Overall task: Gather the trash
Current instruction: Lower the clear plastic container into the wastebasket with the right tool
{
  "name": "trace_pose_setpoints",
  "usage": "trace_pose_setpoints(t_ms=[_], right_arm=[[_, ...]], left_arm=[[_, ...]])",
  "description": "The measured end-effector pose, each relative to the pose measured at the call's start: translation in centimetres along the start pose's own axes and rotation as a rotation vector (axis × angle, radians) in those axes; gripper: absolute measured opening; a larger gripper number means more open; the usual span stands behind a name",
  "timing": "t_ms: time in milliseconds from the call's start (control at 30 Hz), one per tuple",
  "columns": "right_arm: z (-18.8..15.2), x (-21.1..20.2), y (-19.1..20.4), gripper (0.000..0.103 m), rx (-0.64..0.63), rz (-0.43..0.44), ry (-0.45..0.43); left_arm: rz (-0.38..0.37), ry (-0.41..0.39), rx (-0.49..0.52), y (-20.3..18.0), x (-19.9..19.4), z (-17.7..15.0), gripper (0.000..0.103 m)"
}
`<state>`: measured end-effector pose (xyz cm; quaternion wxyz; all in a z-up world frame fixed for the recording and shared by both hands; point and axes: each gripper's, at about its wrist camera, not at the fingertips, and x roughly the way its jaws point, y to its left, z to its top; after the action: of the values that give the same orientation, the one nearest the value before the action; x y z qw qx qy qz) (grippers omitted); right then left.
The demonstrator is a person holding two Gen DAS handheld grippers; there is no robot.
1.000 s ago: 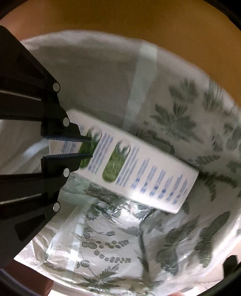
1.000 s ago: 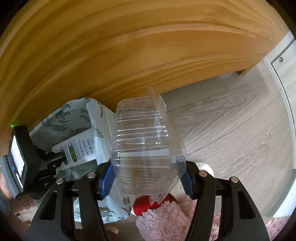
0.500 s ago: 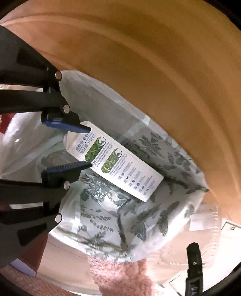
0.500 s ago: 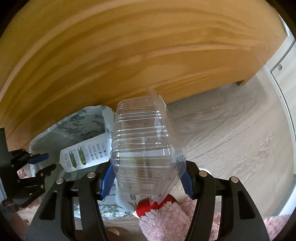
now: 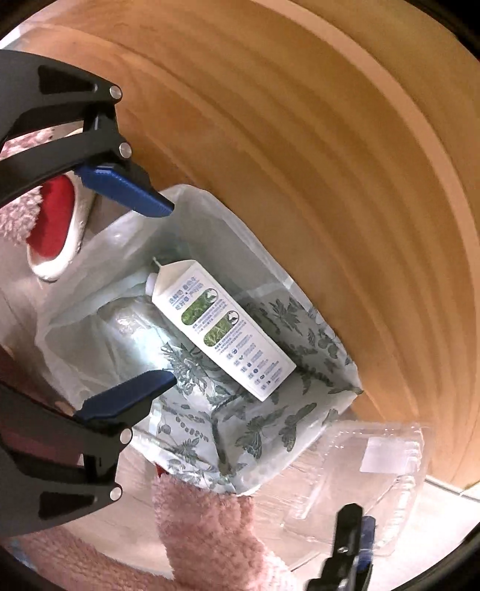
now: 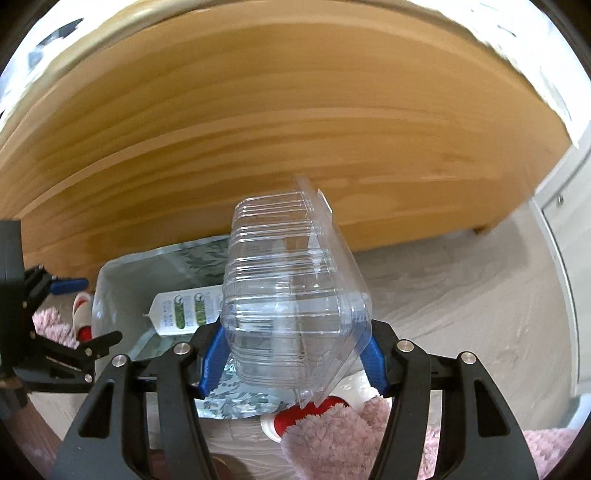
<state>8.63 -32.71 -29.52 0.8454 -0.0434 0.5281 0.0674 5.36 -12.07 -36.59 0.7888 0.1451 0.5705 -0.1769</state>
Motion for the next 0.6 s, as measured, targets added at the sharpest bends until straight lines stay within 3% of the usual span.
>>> trace_pose_setpoints(t_ms=[200, 533, 600], right_arm=[[-0.2, 0.3, 3.6, 0.059, -0.163, 0.034, 0.027], [-2.3, 4.1, 12.1, 0.059, -0.725, 0.071, 0.148], [-2.5, 5.2, 12.9, 0.059, -0.787, 0.087, 0.184]], left_arm=[[0.01, 0.01, -0.095, 1.2, -0.8, -1.3, 0.085], [-0.002, 0.066, -0.198, 3.3, 0.3, -3.3, 0.09], [-0.008, 0.094, -0.209, 3.9, 0.9, -3.6, 0.091]])
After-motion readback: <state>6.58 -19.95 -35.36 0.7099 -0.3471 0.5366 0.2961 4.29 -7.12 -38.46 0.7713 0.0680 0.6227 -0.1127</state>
